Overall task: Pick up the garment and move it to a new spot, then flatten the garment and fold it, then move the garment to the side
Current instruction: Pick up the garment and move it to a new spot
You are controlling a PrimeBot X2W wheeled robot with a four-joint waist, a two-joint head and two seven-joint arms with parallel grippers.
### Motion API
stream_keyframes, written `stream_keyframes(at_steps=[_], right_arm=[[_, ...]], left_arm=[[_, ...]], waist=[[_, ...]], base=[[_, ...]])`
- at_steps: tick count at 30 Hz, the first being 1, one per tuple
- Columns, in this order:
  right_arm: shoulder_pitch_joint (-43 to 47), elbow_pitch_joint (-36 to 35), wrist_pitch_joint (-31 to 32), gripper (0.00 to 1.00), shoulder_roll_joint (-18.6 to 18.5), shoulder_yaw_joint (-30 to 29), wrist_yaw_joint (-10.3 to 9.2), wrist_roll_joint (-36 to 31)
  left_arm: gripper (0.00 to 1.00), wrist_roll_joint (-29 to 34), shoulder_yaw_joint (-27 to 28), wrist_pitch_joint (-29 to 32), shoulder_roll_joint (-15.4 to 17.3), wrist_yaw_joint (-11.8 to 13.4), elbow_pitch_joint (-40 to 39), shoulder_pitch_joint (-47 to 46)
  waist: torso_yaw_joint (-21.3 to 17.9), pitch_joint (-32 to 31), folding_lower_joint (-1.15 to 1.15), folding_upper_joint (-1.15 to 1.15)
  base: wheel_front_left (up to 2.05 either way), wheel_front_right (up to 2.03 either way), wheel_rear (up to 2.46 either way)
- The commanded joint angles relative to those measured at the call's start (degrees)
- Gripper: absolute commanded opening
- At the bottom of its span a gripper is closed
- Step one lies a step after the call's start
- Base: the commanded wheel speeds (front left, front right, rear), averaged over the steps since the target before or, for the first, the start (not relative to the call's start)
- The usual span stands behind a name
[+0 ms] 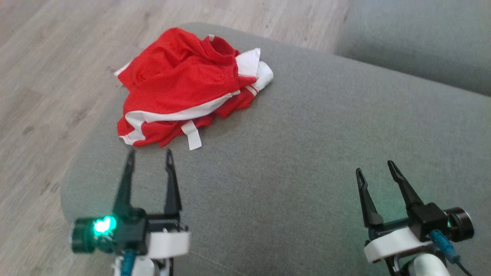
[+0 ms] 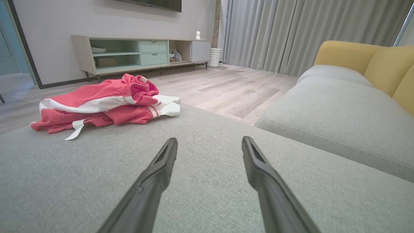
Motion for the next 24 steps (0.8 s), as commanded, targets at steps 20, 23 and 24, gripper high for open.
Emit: stream_keyframes(at_steps=[20, 23, 24], right_arm=[[-9.0, -7.5, -0.6, 1.00, -5.7, 0.0, -0.04, -7.4], [-9.4, -8.8, -0.6, 1.00, -6.3, -0.2, -0.04, -7.3], [-9.4, -9.2, -0.6, 1.00, -6.5, -0.2, -0.04, -7.2]], left_arm=[[1.00, 2.7, 5.0, 13.0, 11.1, -12.2, 31.0, -56.8], [1.00, 2.3, 5.4, 17.4, 11.4, -12.5, 38.7, -62.1], [1.00, 2.1, 5.5, 18.6, 11.7, -12.7, 41.1, -63.5]], waist=[[-10.8, 21.5, 0.00, 0.00], [-12.0, 24.0, 0.00, 0.00], [-12.3, 24.8, 0.00, 0.00]], base=[[0.00, 0.00, 0.00], [0.00, 0.00, 0.00], [0.00, 0.00, 0.00]])
